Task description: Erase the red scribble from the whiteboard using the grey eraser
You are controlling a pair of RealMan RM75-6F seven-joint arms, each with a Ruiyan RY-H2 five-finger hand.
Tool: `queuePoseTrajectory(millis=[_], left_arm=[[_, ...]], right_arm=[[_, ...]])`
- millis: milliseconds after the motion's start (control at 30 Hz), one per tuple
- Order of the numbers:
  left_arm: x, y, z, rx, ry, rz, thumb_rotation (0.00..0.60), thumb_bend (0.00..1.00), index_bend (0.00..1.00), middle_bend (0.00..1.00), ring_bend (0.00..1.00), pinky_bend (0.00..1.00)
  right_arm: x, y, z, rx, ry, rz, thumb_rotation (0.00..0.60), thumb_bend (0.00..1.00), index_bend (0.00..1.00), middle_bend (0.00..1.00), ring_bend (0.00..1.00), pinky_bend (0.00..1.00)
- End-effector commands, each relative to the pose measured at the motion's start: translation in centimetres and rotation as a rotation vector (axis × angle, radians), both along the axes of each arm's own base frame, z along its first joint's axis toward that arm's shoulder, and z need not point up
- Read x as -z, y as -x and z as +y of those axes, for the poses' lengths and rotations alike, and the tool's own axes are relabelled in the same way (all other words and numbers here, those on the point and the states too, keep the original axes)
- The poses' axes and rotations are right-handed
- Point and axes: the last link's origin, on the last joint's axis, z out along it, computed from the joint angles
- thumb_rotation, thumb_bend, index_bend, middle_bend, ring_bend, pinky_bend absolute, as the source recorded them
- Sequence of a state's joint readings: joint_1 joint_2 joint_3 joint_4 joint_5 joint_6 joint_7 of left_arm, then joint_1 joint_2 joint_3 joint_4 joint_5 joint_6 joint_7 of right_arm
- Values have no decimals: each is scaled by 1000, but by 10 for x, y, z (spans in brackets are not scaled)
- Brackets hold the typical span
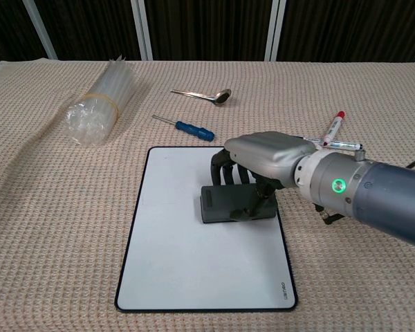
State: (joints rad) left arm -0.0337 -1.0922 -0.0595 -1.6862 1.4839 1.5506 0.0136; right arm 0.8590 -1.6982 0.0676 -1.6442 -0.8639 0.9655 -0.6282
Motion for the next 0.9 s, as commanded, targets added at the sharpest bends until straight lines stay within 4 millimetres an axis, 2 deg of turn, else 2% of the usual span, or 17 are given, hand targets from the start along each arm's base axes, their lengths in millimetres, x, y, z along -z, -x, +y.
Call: queuePoseTrajectory(millis=[33, 167, 267, 667, 900], left_arm=[[0, 0, 0, 1, 0, 0, 600, 489, 152, 6, 0, 44], [0, 0, 0, 1, -2, 0, 600, 489, 152, 6, 0, 45], [1, 0, 0, 1, 0, 1, 600, 489, 152, 7, 0, 44], [0, 0, 0, 1, -3, -1, 600, 489, 152, 6, 0, 44], [-1, 0, 0, 0, -2, -2, 600, 489, 152, 6, 0, 44]], right_arm=[[-2, 7, 11, -7, -18, 15, 600, 479, 551, 551, 538, 586], [-3, 10, 18, -18, -36, 27, 600, 478, 551, 551, 538, 587], [-3, 10, 15, -27, -20, 36, 600, 479, 554, 551, 538, 588], [1, 5, -13, 8, 52, 12, 600, 480, 559, 551, 539, 592], [-4, 7, -39, 53, 128, 10, 600, 486, 565, 552, 539, 603]])
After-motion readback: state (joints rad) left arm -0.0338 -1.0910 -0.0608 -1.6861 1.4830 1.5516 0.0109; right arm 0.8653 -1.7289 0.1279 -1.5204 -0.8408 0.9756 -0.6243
